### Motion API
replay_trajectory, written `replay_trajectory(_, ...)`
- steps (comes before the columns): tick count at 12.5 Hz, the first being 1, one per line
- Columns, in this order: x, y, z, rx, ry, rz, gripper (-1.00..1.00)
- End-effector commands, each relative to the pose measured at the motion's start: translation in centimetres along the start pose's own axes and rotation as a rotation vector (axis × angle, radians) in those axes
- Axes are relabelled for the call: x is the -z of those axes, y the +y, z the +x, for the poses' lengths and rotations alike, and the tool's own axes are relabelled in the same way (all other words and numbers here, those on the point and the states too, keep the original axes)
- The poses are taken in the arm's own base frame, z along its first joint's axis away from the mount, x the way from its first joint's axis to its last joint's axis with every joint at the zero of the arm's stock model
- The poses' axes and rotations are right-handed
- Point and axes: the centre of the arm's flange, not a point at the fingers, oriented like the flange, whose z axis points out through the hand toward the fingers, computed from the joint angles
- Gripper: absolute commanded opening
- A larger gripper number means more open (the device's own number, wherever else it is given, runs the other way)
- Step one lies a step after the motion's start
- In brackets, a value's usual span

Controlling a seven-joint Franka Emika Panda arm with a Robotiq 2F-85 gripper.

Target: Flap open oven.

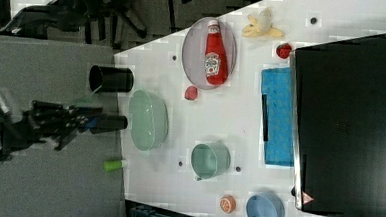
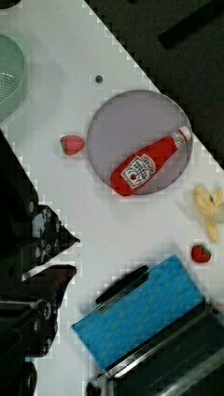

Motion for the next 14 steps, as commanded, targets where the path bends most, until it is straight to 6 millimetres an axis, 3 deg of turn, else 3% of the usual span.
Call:
replay_trajectory(1, -5.2, -0.8, 0.8, -0.211, -0.101, -0.129, -0.65)
replay_trajectory(3, -5.0, -0.9, 0.4, -0.311, -0.103, -0.142, -0.65)
replay_trajectory(7, -5.3, -2.3, 0.3, -0.285, -0.084, -0.125, -0.65)
replay_trajectory(14, -5.9, -2.4, 0.4, -0.285, -0.089, -0.133, -0.65)
